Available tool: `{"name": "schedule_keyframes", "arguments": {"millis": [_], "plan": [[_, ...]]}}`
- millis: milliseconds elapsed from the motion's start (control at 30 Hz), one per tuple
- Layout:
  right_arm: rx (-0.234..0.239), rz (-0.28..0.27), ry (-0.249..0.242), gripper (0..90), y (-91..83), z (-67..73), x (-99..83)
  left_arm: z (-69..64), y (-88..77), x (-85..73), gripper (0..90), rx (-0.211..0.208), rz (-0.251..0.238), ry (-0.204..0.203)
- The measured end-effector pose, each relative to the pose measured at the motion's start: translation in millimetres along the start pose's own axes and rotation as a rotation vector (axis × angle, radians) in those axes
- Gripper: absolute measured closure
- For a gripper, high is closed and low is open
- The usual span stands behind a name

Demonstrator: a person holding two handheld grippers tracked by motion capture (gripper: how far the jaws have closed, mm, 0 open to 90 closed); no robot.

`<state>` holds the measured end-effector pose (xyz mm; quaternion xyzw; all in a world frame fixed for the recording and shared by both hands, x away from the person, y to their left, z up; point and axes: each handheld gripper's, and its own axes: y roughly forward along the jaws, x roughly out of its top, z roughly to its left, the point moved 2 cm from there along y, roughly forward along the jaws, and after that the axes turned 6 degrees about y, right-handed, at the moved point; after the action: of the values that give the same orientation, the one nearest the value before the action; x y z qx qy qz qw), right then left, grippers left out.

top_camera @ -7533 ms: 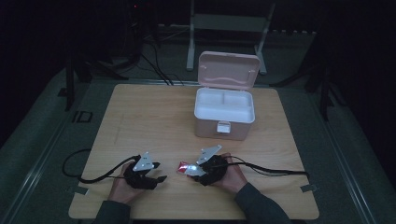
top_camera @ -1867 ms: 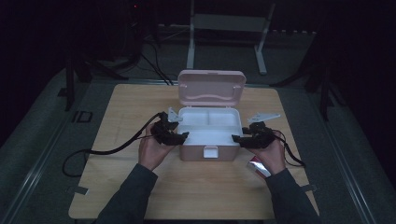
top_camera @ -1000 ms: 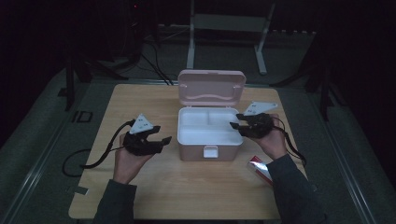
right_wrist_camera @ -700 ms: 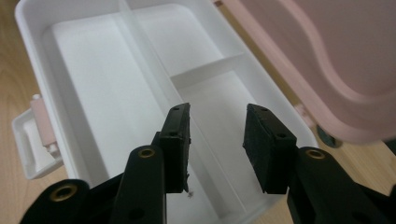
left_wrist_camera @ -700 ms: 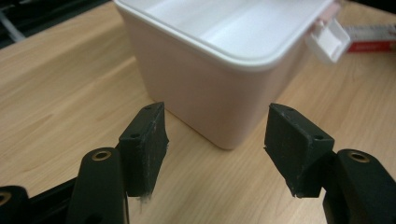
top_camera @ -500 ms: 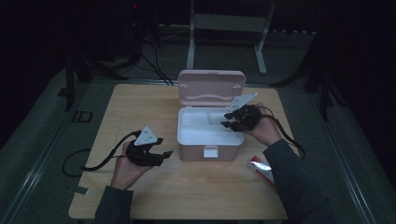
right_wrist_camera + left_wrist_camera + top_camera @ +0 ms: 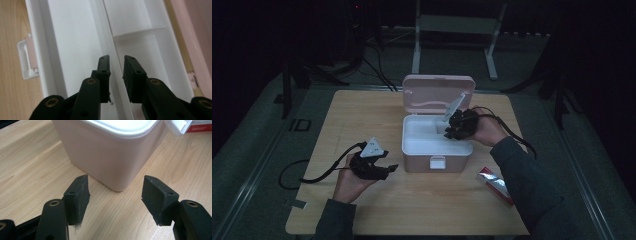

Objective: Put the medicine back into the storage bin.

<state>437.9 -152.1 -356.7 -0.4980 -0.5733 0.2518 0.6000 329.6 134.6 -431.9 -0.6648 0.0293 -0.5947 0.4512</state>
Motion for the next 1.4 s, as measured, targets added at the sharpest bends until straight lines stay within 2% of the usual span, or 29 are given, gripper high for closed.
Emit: {"name": "schedule_keyframes", "arguments": {"millis": [200, 433, 767, 867, 1033, 1100, 1267, 1400], "plan": [[0.013, 0.061, -0.055, 78.3, 11.8, 0.3, 15.5, 0.1, 0.7, -0.9, 38.6, -0.004, -0.002, -0.004], [0.025, 0.167, -0.116, 85.0, 23.3, -1.0, 30.0, 0.7, 1.0, -2.2, 38.6, -0.004, 0.004, -0.001], [0.067, 0.325, -0.177, 86.0, 32.1, -2.4, 47.4, -0.3, 4.6, -2.8, 38.6, -0.012, 0.009, 0.001], [0.079, 0.357, -0.189, 86.1, 36.2, -2.7, 51.8, -0.4, 5.2, -3.1, 38.6, -0.014, 0.013, 0.005], [0.093, 0.420, -0.199, 86.5, 45.1, -2.4, 55.4, -0.9, 5.5, -3.0, 38.6, -0.016, 0.006, 0.000], [0.100, 0.427, -0.202, 86.4, 47.8, -2.7, 56.3, -0.9, 5.4, -3.0, 38.6, -0.016, 0.007, 0.002], [0.119, 0.441, -0.177, 87.0, 48.2, -5.0, 57.4, -1.2, 6.0, -2.9, 38.6, -0.017, 0.006, 0.002], [0.120, 0.456, -0.139, 87.2, 49.1, -5.2, 58.8, -1.6, 6.1, -3.0, 38.7, -0.017, 0.008, 0.005]]}}
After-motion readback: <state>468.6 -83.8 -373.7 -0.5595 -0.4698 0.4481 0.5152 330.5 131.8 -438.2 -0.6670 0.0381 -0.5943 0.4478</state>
